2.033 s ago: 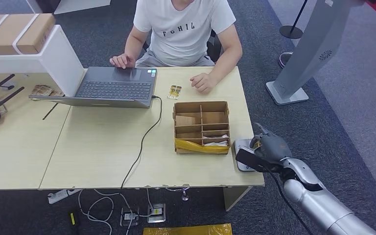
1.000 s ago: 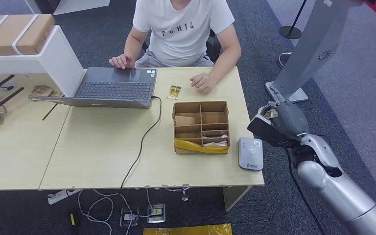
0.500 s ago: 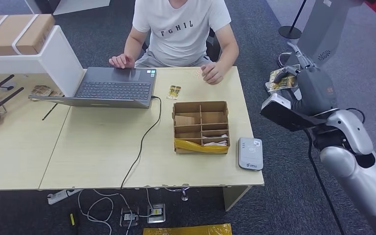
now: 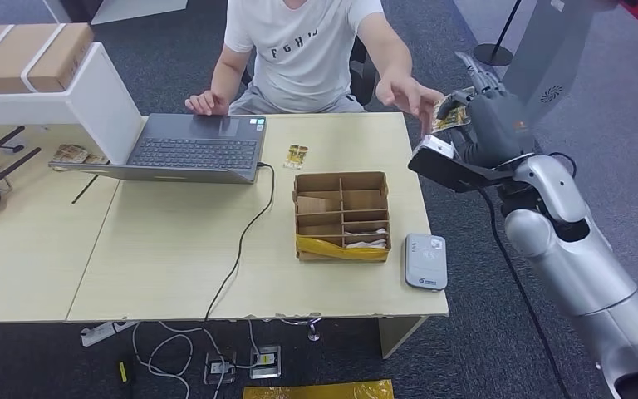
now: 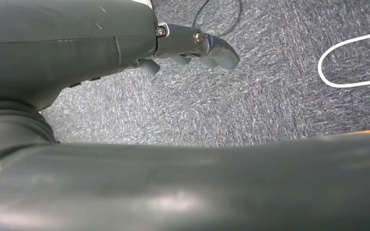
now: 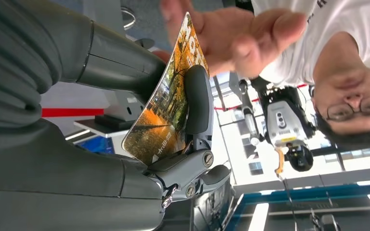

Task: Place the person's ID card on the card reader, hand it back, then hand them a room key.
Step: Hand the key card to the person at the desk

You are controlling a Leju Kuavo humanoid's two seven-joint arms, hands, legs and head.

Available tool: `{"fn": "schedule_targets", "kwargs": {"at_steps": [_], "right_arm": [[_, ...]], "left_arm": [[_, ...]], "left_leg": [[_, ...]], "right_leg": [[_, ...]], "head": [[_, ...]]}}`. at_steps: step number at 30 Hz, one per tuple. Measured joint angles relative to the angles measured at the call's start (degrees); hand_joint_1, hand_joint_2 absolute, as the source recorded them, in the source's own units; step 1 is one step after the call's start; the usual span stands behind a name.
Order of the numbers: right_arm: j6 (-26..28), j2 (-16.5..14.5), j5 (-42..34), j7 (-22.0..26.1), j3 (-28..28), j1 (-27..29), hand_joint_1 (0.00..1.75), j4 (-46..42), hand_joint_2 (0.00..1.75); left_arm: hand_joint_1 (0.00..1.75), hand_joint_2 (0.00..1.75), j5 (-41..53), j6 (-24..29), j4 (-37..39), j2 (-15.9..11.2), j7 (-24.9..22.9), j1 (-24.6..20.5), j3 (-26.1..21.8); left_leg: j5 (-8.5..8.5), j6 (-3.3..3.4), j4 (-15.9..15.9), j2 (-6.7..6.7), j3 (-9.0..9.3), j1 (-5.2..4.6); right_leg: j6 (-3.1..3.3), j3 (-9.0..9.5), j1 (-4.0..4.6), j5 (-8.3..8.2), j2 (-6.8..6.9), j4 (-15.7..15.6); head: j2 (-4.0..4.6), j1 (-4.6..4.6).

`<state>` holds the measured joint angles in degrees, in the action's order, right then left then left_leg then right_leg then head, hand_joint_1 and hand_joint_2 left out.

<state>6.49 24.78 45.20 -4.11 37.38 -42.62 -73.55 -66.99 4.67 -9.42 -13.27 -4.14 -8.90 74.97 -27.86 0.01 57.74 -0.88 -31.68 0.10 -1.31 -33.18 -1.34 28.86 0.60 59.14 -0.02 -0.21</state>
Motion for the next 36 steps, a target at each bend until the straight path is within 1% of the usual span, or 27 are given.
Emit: {"fn": "schedule_targets", "kwargs": {"at_steps": [9, 15, 16, 17, 19, 20, 21, 25, 27, 29, 33, 36], "right_arm": [[1.8, -5.9, 1.2, 0.9, 2.7, -0.8, 1.75, 10.0, 1.75], [2.2, -8.0, 1.5, 1.1, 3.9, -1.5, 1.75, 14.1, 1.75], [2.2, -8.2, 1.5, 1.1, 4.1, -1.6, 1.71, 14.6, 1.75], [2.2, -8.4, 1.6, 1.1, 4.2, -1.6, 1.36, 15.1, 1.75], [2.3, -8.7, 2.0, 1.1, 4.5, -1.6, 0.49, 15.8, 1.75], [2.5, -8.8, 2.5, 1.0, 4.6, -1.7, 0.08, 16.2, 1.75], [2.8, -8.9, 3.1, 0.8, 4.8, -1.7, 0.0, 16.5, 1.75], [3.2, -9.2, 4.7, 0.1, 5.2, -1.5, 0.0, 17.3, 1.75], [2.4, -9.3, 4.1, -0.6, 5.1, -1.1, 0.0, 17.3, 1.75], [0.9, -9.1, 2.9, -2.3, 5.0, -0.2, 0.0, 16.8, 1.75], [-2.0, -7.7, 0.9, -6.7, 4.2, 2.4, 0.0, 12.9, 1.75], [-2.7, -6.4, 0.4, -7.8, 3.9, 3.7, 0.0, 9.7, 1.75]], "left_arm": [[0.0, 0.0, 0.0, -0.3, 0.0, 0.0, 0.0, 0.0, 0.4], [0.0, 0.0, -0.1, -0.3, 0.0, -0.1, 0.0, 0.0, 0.5], [0.0, 0.0, -0.1, -0.3, 0.0, -0.1, 0.0, 0.0, 0.5], [0.0, 0.0, -0.2, -0.3, 0.0, -0.1, 0.0, 0.0, 0.5], [0.0, 0.0, -0.2, -0.3, 0.0, -0.1, -0.1, 0.0, 0.5], [0.0, 0.0, -0.2, -0.3, 0.0, -0.1, -0.1, 0.0, 0.5], [0.0, 0.0, -0.2, -0.3, 0.0, -0.1, -0.2, 0.0, 0.5], [0.0, 0.0, -0.5, -0.5, 0.0, -0.1, -0.3, 0.0, 0.8], [0.0, 0.0, -0.7, -0.7, 0.0, -0.1, -0.3, 0.0, 1.0], [0.0, 0.0, -1.2, -0.6, 0.0, -0.1, -0.3, 0.1, 1.0], [0.0, 0.0, -2.1, -0.2, 0.0, -0.1, -0.3, 0.3, 1.1], [0.0, 0.0, -2.2, 0.0, 0.0, -0.1, -0.3, 0.3, 1.1]], "left_leg": [[0.0, 0.0, 0.0, 0.0, -0.02, 0.01], [0.0, 0.0, 0.0, 0.0, -0.02, 0.01], [0.0, 0.0, 0.0, 0.0, -0.02, 0.01], [0.0, 0.0, 0.0, 0.0, -0.02, 0.01], [0.0, 0.0, 0.0, 0.0, -0.02, 0.01], [0.0, 0.0, 0.0, 0.0, -0.03, 0.01], [0.0, 0.0, 0.0, 0.0, -0.03, 0.01], [0.0, 0.0, 0.0, 0.0, -0.02, 0.01], [0.0, 0.0, 0.0, 0.01, 0.0, 0.01], [0.0, 0.0, 0.0, 0.01, 0.02, 0.01], [0.0, 0.0, 0.0, 0.02, 0.02, 0.0], [-0.01, 0.0, 0.0, 0.1, 0.04, 0.0]], "right_leg": [[0.0, -0.04, 0.01, 0.0, 0.0, 0.0], [0.0, -0.04, 0.01, 0.0, 0.0, 0.0], [0.0, -0.04, 0.01, 0.0, 0.0, 0.0], [0.0, -0.04, 0.01, 0.0, 0.0, 0.0], [0.0, -0.05, 0.01, 0.0, 0.0, 0.0], [0.0, -0.05, 0.01, 0.0, 0.0, 0.0], [0.0, -0.06, 0.01, 0.0, 0.0, 0.0], [0.0, -0.07, 0.01, 0.0, -0.01, 0.0], [0.0, -0.07, 0.01, 0.0, -0.02, 0.0], [0.0, -0.07, 0.01, 0.0, -0.02, 0.0], [0.0, -0.06, 0.0, 0.0, -0.04, 0.0], [0.0, -0.07, 0.0, 0.0, -0.18, 0.0]], "head": [[0.0, 0.01], [0.0, 0.01], [0.0, 0.01], [0.0, 0.02], [0.0, 0.01], [0.0, 0.01], [0.0, 0.01], [0.0, 0.02], [0.0, 0.02], [0.0, 0.01], [0.0, 0.01], [0.0, 0.01]]}}
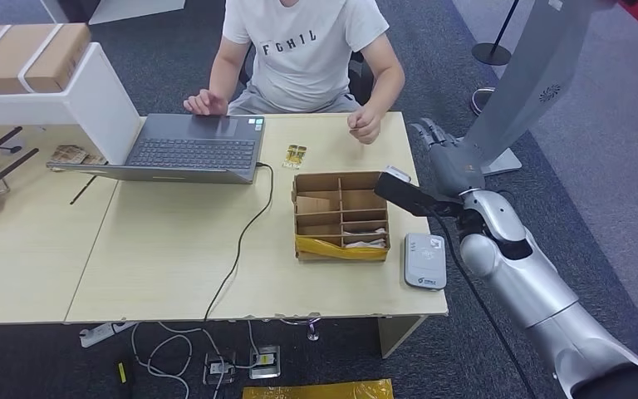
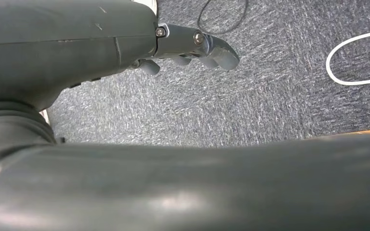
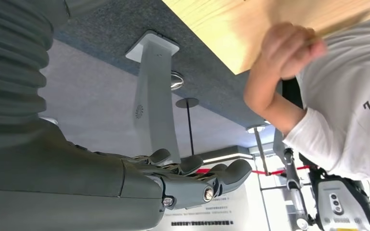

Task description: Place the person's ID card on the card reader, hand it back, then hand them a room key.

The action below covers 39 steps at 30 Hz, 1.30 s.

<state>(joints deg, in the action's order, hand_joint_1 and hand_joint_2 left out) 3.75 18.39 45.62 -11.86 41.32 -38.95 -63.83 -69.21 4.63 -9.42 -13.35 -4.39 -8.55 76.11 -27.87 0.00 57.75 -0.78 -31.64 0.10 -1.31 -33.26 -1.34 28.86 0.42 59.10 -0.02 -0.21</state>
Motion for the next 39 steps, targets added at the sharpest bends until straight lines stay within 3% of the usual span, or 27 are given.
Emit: {"fn": "schedule_targets", "kwargs": {"at_steps": [11, 18, 21, 28, 39], "right_arm": [[0.7, 5.0, -2.9, -4.5, -1.7, 6.5, 0.0, -11.7, 1.75], [4.5, 6.6, -3.0, -5.8, -1.6, 12.0, 0.0, -18.4, 1.75], [6.8, 6.8, -2.1, -6.0, -1.5, 13.8, 0.0, -19.6, 1.75], [17.8, 5.8, 1.0, -5.3, -0.7, 19.6, 0.0, -19.5, 1.75], [24.1, 2.6, 6.8, -7.3, 1.3, 24.2, 0.0, -16.1, 1.75]], "left_arm": [[0.0, 0.0, -1.2, 0.2, 0.0, 0.0, -0.9, 0.1, 0.0], [0.0, 0.0, -1.6, 1.0, 0.0, 0.3, -1.0, 0.1, 0.0], [0.0, 0.0, -1.8, 1.5, 0.0, 0.4, -1.1, 0.1, 0.0], [0.0, 0.0, -2.6, 3.5, 0.0, 0.8, -2.7, 0.1, 0.0], [0.0, 0.0, -2.3, 4.0, 0.0, 1.5, -2.8, 0.0, 0.0]], "left_leg": [[-0.04, -0.03, 0.0, 0.07, 0.03, 0.0], [-0.09, -0.08, 0.0, 0.19, 0.06, 0.02], [-0.1, -0.1, 0.0, 0.21, 0.08, 0.03], [-0.11, -0.11, 0.0, 0.2, 0.05, 0.05], [-0.12, -0.11, 0.0, 0.21, 0.05, 0.07]], "right_leg": [[0.0, 0.0, 0.0, 0.0, -0.1, 0.0], [0.0, 0.0, 0.01, 0.0, -0.18, 0.0], [0.0, 0.01, 0.03, 0.0, -0.21, 0.0], [0.0, 0.01, 0.03, 0.0, -0.2, 0.0], [0.02, 0.01, 0.06, 0.02, -0.19, 0.0]], "head": [[0.0, 0.01], [0.0, -0.01], [0.0, 0.01], [0.0, 0.0], [0.0, 0.01]]}}
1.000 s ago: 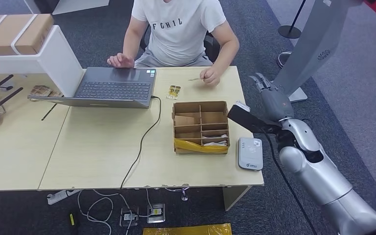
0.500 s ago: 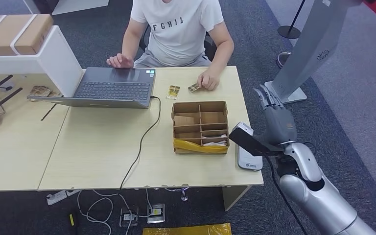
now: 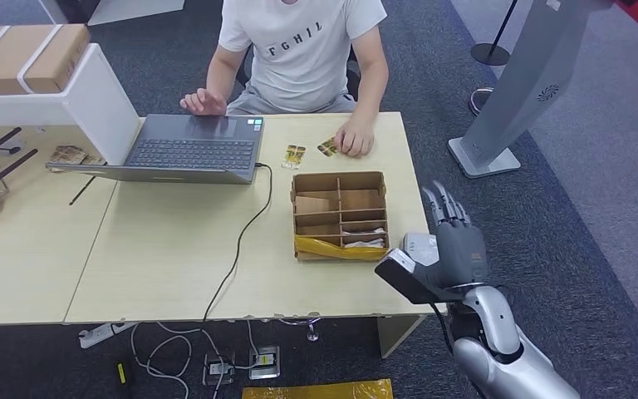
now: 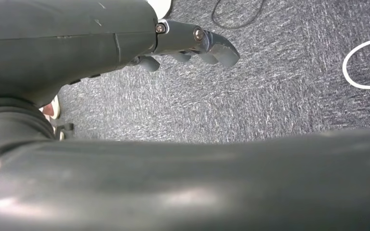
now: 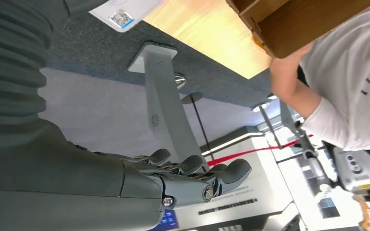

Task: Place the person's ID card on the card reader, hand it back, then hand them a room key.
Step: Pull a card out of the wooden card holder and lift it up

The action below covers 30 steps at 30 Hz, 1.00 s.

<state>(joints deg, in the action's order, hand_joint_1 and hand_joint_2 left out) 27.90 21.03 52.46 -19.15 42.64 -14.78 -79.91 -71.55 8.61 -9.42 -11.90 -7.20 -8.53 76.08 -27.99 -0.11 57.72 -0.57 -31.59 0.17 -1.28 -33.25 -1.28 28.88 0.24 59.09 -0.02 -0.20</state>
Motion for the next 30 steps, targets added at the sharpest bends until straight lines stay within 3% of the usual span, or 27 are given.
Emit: {"fn": "schedule_targets", "kwargs": {"at_steps": [4, 13, 20, 30], "right_arm": [[2.7, -3.0, 1.0, -2.1, 0.9, 1.9, 0.0, 2.0, 1.75], [2.4, -6.7, 1.3, -2.3, 2.3, 1.9, 0.0, 5.7, 1.75], [-3.9, -7.6, 4.1, 1.8, 2.7, -1.2, 0.0, 7.8, 1.75], [-7.2, -8.9, 9.0, 5.2, 2.7, -4.6, 0.0, 10.4, 1.75]], "left_arm": [[0.0, 0.0, 0.2, -0.6, 0.0, 0.0, 0.0, -0.1, 0.0], [0.0, 0.0, 0.4, -0.8, 0.0, 0.0, 0.0, -0.1, 0.0], [0.0, 0.0, 0.7, -1.1, 0.0, 0.0, 0.6, -0.1, 0.0], [0.0, 0.0, 1.3, -1.8, 0.0, 0.0, 1.3, -0.1, 0.0]], "left_leg": [[-0.02, -0.03, 0.0, 0.0, -0.01, 0.02], [-0.02, -0.04, 0.0, 0.0, -0.02, 0.06], [-0.02, -0.04, 0.0, 0.03, 0.0, 0.06], [-0.02, -0.04, 0.0, 0.03, -0.01, 0.06]], "right_leg": [[0.03, -0.01, 0.02, 0.02, -0.02, 0.0], [0.04, -0.01, 0.05, 0.02, -0.02, 0.0], [0.04, -0.01, 0.05, 0.02, -0.04, 0.0], [0.04, -0.01, 0.06, 0.02, -0.04, 0.0]], "head": [[0.0, -0.02], [0.0, 0.0], [0.0, 0.0], [0.0, -0.01]]}}
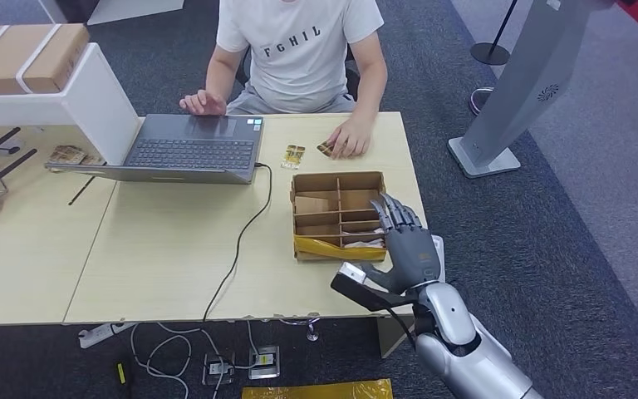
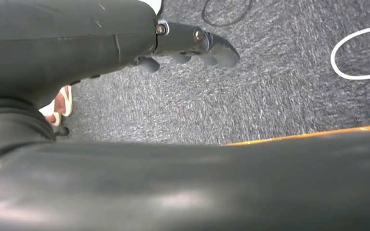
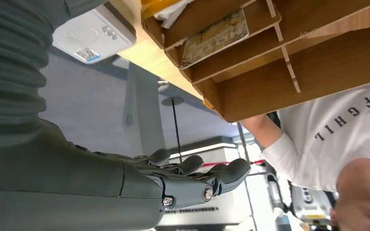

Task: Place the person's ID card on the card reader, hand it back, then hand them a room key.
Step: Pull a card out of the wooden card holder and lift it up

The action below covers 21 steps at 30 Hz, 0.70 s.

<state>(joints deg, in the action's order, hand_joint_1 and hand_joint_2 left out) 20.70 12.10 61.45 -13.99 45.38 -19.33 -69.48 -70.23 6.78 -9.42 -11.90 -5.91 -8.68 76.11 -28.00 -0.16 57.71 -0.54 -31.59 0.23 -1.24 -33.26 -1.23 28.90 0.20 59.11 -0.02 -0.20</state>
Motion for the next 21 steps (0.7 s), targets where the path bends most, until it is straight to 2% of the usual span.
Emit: {"fn": "schedule_targets", "kwargs": {"at_steps": [8, 21], "right_arm": [[-2.2, -1.0, 2.6, 1.8, 0.1, -2.9, 0.0, 3.4, 1.75], [-1.7, -3.0, 3.2, 1.7, 0.5, -4.3, 0.0, 9.0, 1.75]], "left_arm": [[0.0, 0.0, 2.7, -0.3, 0.0, 0.0, 0.6, 0.0, 0.3], [0.0, 0.0, 3.6, -1.1, 0.0, 0.0, 0.8, -0.1, 1.3]], "left_leg": [[0.0, 0.0, 0.0, 0.0, 0.01, 0.0], [-0.01, -0.01, 0.0, 0.0, 0.0, 0.0]], "right_leg": [[0.0, 0.01, 0.0, 0.0, 0.01, 0.0], [0.0, 0.0, 0.0, 0.0, 0.0, 0.0]], "head": [[0.0, 0.0], [0.0, 0.01]]}}
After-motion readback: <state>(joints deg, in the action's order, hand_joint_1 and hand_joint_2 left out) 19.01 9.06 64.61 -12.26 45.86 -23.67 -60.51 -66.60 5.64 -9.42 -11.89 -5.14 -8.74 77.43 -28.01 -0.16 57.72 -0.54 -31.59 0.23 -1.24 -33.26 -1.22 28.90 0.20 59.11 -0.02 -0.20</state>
